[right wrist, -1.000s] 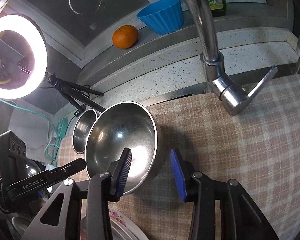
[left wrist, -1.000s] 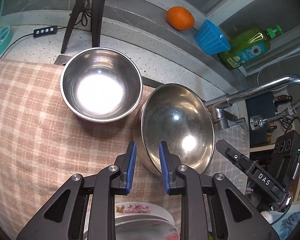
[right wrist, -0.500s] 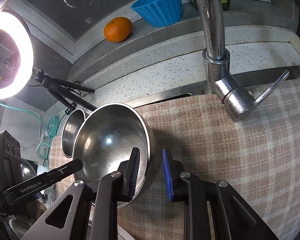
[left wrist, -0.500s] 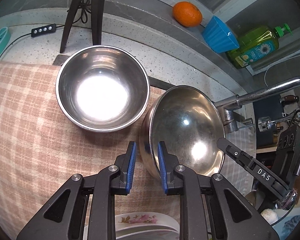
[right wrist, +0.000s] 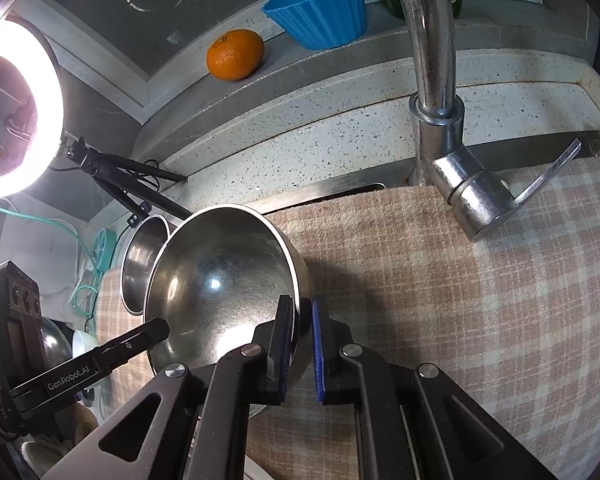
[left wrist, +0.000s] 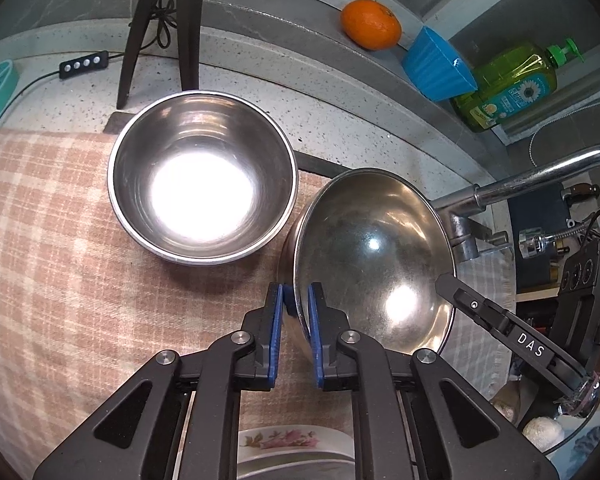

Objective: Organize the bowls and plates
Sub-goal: 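Lift the large steel bowl with both tools and carry it toward the white bowl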

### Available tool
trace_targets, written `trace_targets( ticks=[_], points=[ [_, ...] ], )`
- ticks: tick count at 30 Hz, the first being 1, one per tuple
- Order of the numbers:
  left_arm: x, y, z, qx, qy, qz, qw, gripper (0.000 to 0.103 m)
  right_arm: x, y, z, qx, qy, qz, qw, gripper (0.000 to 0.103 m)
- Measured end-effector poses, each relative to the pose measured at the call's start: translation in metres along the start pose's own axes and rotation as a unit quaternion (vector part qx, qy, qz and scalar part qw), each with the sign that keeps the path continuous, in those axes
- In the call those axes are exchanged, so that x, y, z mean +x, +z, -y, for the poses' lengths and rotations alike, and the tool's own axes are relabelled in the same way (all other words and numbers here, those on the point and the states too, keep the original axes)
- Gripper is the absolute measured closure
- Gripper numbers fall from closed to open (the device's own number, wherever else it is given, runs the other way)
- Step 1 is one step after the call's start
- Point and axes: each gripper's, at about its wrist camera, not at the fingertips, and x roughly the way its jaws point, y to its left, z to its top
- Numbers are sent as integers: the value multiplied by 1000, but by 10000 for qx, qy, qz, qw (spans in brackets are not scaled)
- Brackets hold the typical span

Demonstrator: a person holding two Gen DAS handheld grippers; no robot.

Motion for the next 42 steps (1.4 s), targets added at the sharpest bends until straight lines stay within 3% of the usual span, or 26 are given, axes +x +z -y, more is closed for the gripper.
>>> trace_targets(
  ticks=[24, 42],
  points=[
    [-57, -32, -19, 210, -261, 252, 9991, 92, -43, -35, -28, -15, 88, 178, 9998, 94],
    [-114, -62, -76, -14, -51, 558, 9984, 92, -35, -75, -99, -368, 404, 60, 9985, 94]
  ],
)
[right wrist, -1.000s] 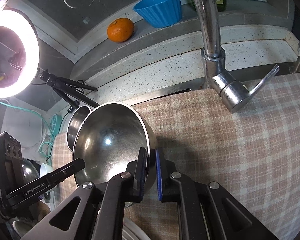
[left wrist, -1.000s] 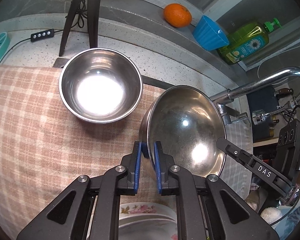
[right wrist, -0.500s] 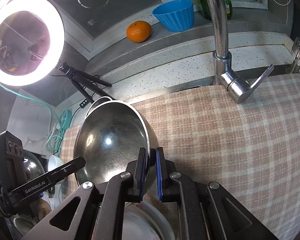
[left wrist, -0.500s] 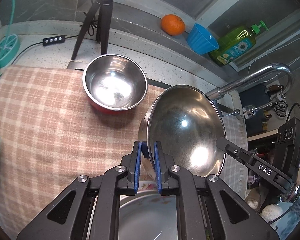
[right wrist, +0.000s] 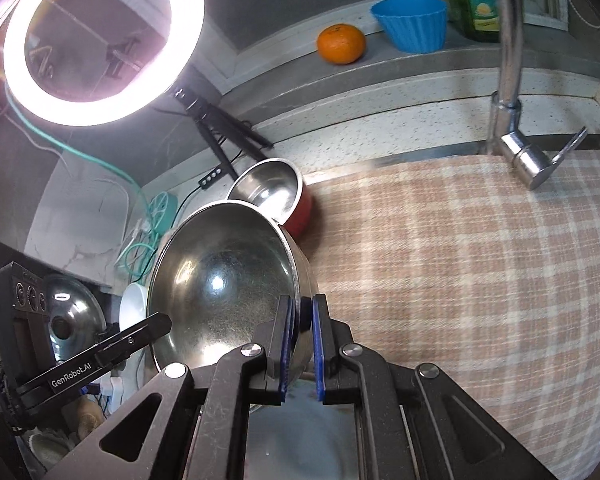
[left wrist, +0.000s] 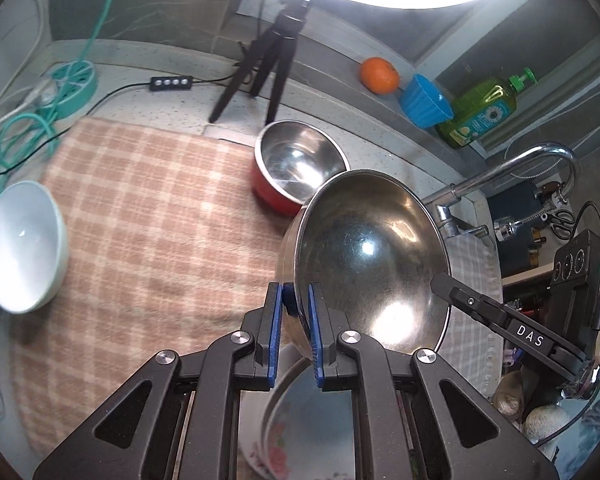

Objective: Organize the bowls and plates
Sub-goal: 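Lift the large steel bowl with both tools and carry it toward the white bowl, then lower the large steel bowl onto the cloth and open both tools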

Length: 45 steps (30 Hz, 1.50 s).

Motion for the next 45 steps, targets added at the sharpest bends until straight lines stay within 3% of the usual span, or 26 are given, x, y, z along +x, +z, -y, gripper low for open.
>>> trace_targets(
  ticks=[19, 34, 45],
  points=[
    [-34, -40, -88, -617, 350, 16, 9975, 92, 56, -41, -79, -555, 317, -647, 9959, 94],
    [-18, -53, -121, -848, 570, -180, 9946, 92, 96, -60, -95, -705, 188, -1055, 9917, 94],
    [-13, -56, -128, -867, 618, -226, 9941, 92, 102, -64, -96, -797, 148, -1150, 9900, 94]
  ],
)
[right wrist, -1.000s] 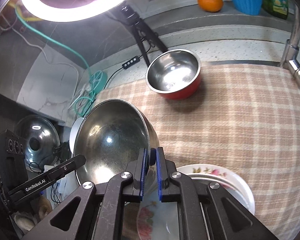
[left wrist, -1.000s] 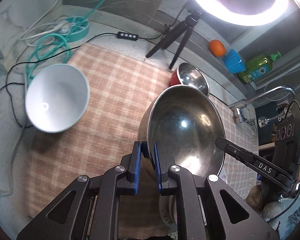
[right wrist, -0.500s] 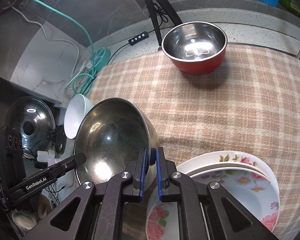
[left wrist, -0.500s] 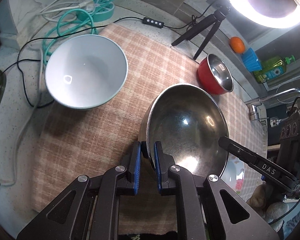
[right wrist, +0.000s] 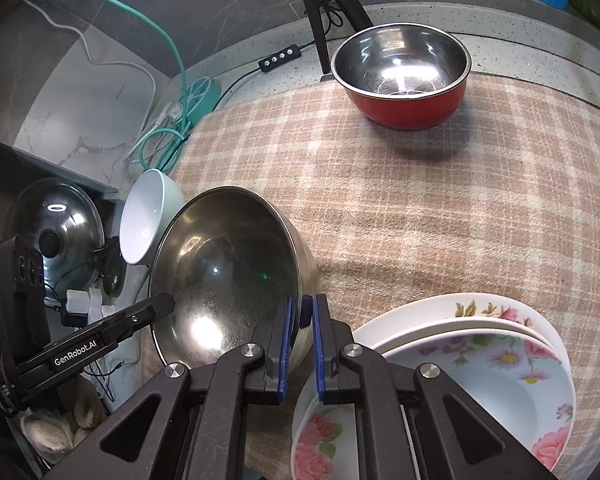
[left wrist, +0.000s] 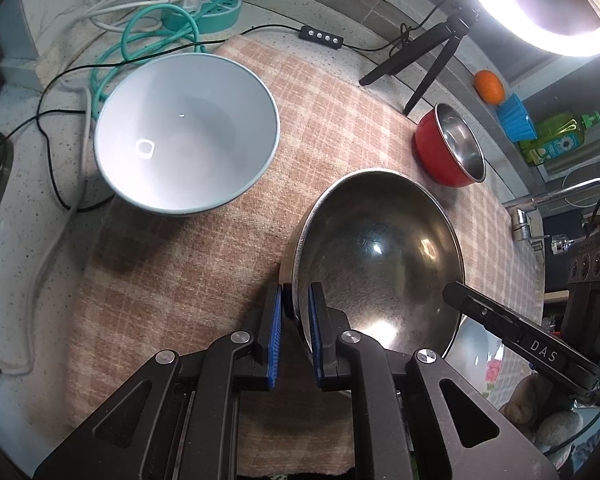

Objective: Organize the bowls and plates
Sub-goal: 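Lower the large steel bowl onto the cloth and open both tools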

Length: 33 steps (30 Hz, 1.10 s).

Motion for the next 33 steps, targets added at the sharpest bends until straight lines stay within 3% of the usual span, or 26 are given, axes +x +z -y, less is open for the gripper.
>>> trace_targets(
  ticks=[12, 14, 18, 33],
  points=[
    [-2, 3, 1, 37, -80, -15, 10000, 92, 3, 0, 5, 74, 94, -29, 9999, 91],
    [-4, 4, 2, 46, -120, -14, 9999, 87, 1, -1, 2, -40, 2, 17, 10000, 91],
    [-13, 5, 6, 123, -72, 112, 9998, 87, -9, -1, 0, -56, 3, 160, 9999, 67],
    [-45, 20, 35, 471, -342, 433, 9974, 87, -84, 13, 26, -31, -88, 780, 9969, 67]
  ],
)
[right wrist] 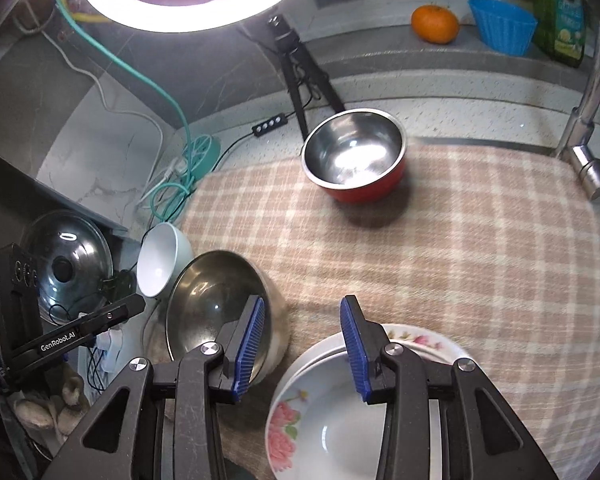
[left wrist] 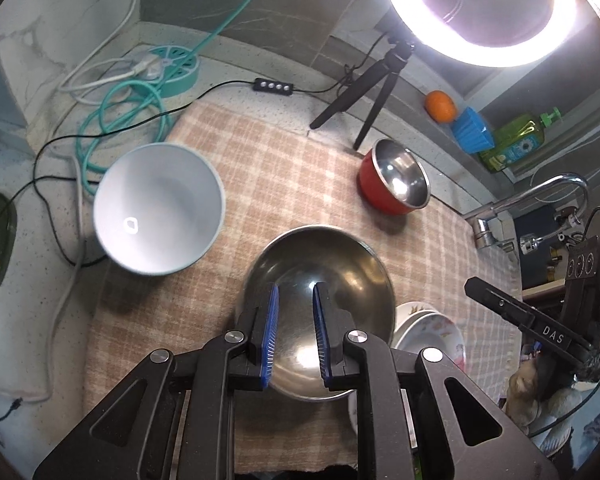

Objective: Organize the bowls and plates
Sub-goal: 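Lower the large steel bowl onto the cloth and open both tools, then move both tools to the rim of the red-exterior steel bowl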

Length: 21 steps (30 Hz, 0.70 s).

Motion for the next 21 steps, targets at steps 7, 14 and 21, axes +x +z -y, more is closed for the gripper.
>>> trace_targets(
  ticks=[7, 14, 21],
  points=[
    [15, 23, 21, 62, -245, -82, 9996, 87, -29, 26, 32, 256, 12, 224, 9994, 67],
    [33, 50, 54, 298, -363, -81, 9989, 87, -39, 55, 47, 161, -224, 448, 9986, 67],
    [63, 76, 80, 371, -340, -118, 9987, 87, -17, 81, 59, 180, -152, 396, 9989, 67]
  ],
)
